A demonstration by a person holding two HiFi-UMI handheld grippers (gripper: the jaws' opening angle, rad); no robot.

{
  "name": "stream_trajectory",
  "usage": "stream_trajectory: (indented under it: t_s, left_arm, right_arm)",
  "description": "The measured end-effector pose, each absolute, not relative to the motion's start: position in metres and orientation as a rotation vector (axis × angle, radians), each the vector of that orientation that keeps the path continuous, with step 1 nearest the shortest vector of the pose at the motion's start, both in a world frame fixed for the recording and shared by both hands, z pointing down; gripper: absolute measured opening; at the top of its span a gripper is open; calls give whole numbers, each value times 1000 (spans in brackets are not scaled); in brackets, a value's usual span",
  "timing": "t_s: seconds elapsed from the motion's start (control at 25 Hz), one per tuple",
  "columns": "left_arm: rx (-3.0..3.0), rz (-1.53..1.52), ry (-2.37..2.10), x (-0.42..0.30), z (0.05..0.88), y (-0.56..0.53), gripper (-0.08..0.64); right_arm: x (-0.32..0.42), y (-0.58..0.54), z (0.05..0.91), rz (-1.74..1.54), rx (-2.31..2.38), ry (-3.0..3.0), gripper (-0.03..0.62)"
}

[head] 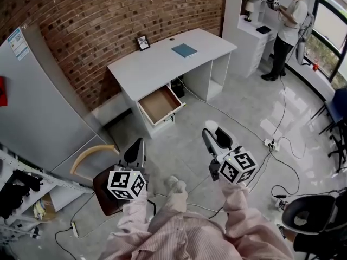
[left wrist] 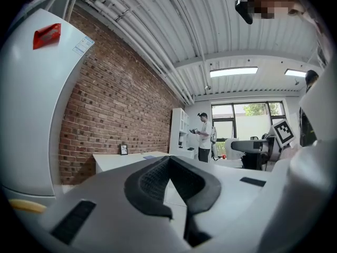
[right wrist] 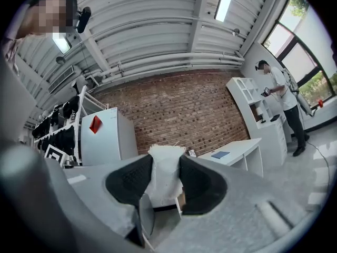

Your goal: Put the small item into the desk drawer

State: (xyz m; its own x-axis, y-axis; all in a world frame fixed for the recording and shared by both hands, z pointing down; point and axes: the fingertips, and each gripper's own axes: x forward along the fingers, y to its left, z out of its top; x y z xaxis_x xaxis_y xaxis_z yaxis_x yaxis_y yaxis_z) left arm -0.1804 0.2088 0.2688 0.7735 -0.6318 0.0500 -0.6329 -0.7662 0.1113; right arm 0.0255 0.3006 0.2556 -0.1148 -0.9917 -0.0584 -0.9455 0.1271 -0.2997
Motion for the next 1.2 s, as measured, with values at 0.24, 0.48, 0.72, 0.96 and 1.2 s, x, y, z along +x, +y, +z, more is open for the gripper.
stream_trajectory:
  t_s: [0.24,0.48,0.72,0.96,1.2]
  left_arm:
    - [2811,5,-1046,-168,281,161,1]
    - [2777,40,-1052,-152,296,102,1]
    - [2752,85,-1039,-131,308,39,2]
    - [2699,109,-1027,-114,328,-26,1]
    - [2670,141,-1004,-99,349,-74,1]
  right_arm:
    - [39,248,267,-304,-1891,2187,158]
    - [49,181,279,-353,-1867,2214,158]
    - [62,112,291,-413,-1859,2236,158]
    - [71,45,306,-475,-1856,2279,158]
    - [82,-9,327,-528,-1862,2307,158]
